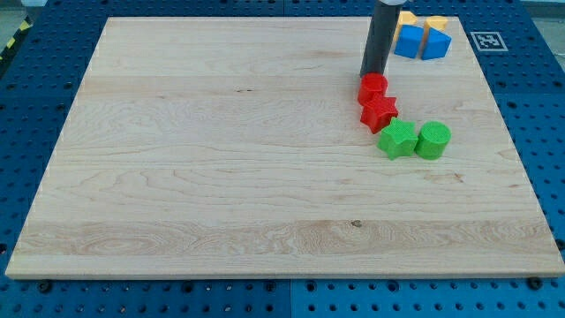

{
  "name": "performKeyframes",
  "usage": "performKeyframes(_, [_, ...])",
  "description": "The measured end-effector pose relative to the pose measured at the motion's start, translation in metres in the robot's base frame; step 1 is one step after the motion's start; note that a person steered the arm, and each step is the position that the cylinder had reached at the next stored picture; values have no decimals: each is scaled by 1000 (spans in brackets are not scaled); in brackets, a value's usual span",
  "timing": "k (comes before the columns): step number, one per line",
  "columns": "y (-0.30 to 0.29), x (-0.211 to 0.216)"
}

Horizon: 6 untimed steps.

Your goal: Point at yellow heart

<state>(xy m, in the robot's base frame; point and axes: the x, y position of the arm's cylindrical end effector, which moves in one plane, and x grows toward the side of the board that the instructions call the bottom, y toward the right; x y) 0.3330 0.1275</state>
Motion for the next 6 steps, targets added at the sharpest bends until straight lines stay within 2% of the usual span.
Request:
performKeyframes(1, [26, -6])
performKeyframes(4, [182, -4])
performKeyframes(5, [196, -21])
performKeyframes(6, [189, -61])
